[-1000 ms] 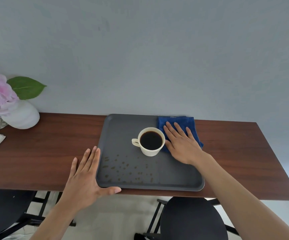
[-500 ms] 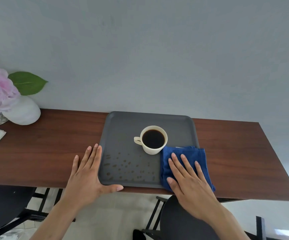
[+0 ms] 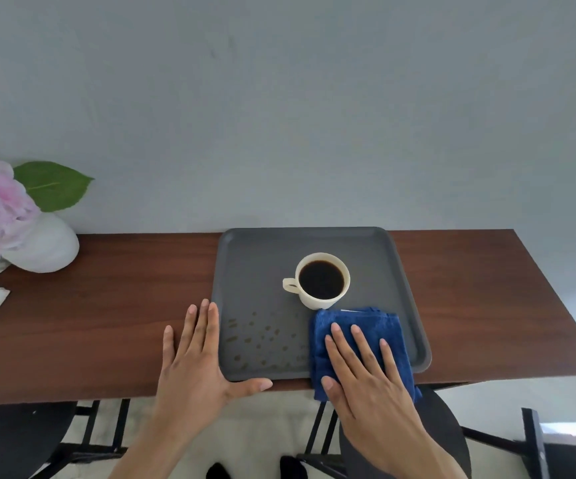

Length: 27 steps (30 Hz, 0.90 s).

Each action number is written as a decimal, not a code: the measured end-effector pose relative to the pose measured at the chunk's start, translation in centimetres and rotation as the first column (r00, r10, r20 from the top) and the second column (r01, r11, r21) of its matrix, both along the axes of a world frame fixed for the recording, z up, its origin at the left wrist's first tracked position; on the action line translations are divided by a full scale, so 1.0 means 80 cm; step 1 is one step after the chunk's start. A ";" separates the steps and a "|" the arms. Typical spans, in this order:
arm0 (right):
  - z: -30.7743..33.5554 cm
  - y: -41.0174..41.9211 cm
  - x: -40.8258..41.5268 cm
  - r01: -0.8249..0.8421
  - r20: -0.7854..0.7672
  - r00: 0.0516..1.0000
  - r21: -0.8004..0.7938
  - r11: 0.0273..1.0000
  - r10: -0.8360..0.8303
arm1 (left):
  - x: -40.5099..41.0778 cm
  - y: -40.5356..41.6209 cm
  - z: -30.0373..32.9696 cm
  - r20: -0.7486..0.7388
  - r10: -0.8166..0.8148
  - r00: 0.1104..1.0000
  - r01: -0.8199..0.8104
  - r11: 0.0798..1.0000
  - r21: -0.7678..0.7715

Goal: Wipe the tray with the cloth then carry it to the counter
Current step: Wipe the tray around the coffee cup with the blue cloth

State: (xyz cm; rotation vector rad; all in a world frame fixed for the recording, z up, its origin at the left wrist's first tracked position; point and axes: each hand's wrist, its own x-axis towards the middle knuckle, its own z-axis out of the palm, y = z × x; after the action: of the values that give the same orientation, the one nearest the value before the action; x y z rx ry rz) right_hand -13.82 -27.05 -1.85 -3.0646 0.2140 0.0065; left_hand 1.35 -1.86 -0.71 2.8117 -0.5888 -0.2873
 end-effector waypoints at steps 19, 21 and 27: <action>-0.007 0.112 0.051 -0.039 0.026 0.999 -0.018 0.999 0.039 | 0.108 0.052 0.056 -0.052 -0.257 0.965 0.254 0.966 -0.055; -0.008 0.113 0.051 -0.026 0.021 0.999 -0.029 0.999 0.027 | 0.152 0.044 0.038 0.051 -0.256 0.965 0.261 0.953 -0.153; -0.005 0.116 0.053 0.000 0.034 0.999 -0.048 0.999 0.002 | 0.204 0.012 -0.007 0.133 -0.376 0.917 0.387 0.919 -0.071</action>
State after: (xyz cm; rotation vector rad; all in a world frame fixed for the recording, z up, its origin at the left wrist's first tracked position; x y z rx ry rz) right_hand -9.60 -17.80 -2.26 -3.1094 0.2135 -0.0516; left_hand 17.70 -0.87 -1.24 2.6157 -1.1516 -0.1588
